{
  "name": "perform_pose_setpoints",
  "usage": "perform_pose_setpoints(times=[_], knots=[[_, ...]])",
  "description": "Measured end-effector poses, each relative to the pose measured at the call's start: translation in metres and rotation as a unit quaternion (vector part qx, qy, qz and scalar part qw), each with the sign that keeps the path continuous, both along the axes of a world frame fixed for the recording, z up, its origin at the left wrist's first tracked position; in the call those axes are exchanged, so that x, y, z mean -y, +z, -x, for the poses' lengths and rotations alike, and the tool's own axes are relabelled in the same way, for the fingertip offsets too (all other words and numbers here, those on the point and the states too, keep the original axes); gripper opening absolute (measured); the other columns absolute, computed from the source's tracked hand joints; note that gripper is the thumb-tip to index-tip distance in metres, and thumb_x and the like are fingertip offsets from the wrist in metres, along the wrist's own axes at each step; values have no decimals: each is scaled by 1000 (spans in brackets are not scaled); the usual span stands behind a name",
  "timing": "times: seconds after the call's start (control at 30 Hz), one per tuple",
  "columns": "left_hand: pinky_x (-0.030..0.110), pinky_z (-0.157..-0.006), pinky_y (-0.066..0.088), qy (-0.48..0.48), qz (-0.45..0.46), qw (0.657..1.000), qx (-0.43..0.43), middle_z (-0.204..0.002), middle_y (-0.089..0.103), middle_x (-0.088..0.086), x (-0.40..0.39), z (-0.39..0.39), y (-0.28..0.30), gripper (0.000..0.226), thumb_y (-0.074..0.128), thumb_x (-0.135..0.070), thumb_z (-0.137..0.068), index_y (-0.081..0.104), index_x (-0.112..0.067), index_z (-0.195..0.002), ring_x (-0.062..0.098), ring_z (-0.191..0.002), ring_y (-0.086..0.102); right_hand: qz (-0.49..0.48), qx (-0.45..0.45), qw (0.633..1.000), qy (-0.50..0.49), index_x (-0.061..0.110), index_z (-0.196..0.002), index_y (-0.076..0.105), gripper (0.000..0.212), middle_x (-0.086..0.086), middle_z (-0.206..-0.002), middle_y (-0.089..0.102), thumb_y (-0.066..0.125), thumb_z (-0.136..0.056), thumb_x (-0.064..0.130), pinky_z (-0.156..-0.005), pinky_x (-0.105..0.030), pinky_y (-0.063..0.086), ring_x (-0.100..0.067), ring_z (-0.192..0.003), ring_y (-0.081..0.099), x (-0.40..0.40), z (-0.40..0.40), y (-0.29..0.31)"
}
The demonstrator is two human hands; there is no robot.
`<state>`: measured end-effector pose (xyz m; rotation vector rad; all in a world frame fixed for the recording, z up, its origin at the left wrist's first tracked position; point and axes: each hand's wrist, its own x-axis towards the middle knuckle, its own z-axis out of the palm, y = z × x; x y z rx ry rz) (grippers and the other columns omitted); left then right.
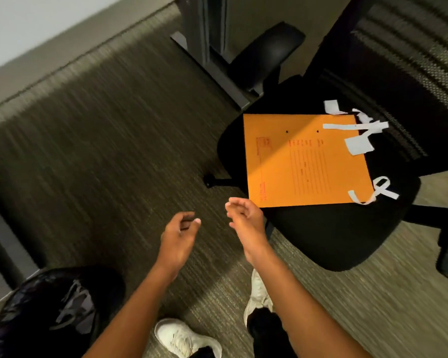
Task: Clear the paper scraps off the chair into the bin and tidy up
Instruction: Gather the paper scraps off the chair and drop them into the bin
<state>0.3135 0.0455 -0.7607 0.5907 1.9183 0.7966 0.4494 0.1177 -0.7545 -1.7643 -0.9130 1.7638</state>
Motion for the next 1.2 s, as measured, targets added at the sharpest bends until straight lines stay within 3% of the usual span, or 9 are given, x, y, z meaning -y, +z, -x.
perform_pose_setpoints(times=[0.17,0.3,0.4,0.57,0.67,0.8,1.0,1.1,1.2], knots=[[29,-84,48,-77,-18,997,-26,-96,62,-6,-48,-46,0,19,61,-19,-92,61,-15,-111,5,-87,58,-101,103,990,3,20,-105,66,14,10,-101,66,64,-91,25,-65,-8,46,8,-80,62,-43,-79,-2],[32,-87,50,-132,-26,989,-57,-96,63,-6,-83,-81,0,22,61,-21,-92,61,-15,-113,8,-91,59,-148,214,965,-13,27,-111,62,22,8,-115,57,67,-89,26,-83,-31,52,-11,-103,58,-73,-143,-5],[30,-85,48,-171,-25,982,-71,-101,64,-2,-107,-103,-2,24,62,-21,-91,61,-15,-114,14,-97,60,-169,316,933,-31,24,-124,55,41,2,-128,44,70,-86,23,-98,-32,43,-20,-119,47,-91,-186,-8],[30,-81,43,-240,-45,962,-121,-117,60,3,-149,-128,-11,22,61,-26,-92,62,-19,-113,16,-105,55,-83,434,894,-67,27,-143,33,72,-7,-153,22,72,-83,18,-102,-46,39,-35,-131,35,-118,-236,-18],[38,-87,49,-277,-55,946,-158,-126,56,6,-176,-141,-13,22,59,-27,-93,60,-21,-114,22,-116,51,-43,458,886,-63,34,-148,22,83,-9,-158,9,72,-83,20,-107,-54,34,-38,-138,28,-136,-256,-25],[32,-99,36,-326,-79,917,-214,-132,47,6,-216,-162,-12,24,60,-23,-92,58,-18,-116,25,-127,41,-18,469,883,-7,39,-149,20,81,-6,-160,10,68,-86,23,-107,-55,33,-36,-139,27,-160,-280,-34],[44,-110,34,-385,-94,876,-274,-152,27,8,-275,-213,-18,43,64,-27,-88,50,-21,-129,30,-140,26,-14,463,886,21,33,-136,49,53,-4,-142,37,60,-90,10,-98,-42,42,-29,-124,38,-180,-293,-47],[50,-112,33,-427,-100,853,-282,-156,23,13,-299,-242,-24,58,68,-32,-86,43,-20,-136,34,-143,23,-43,435,899,-21,19,-125,62,46,-11,-129,48,51,-89,-7,-89,-33,47,-30,-117,48,-181,-298,-52],[51,-114,30,-460,-99,830,-301,-158,18,14,-321,-268,-31,70,69,-36,-83,35,-20,-143,34,-146,17,-55,400,911,-81,12,-115,67,39,-12,-120,53,50,-88,-11,-76,-21,41,-24,-106,57,-180,-302,-48]])
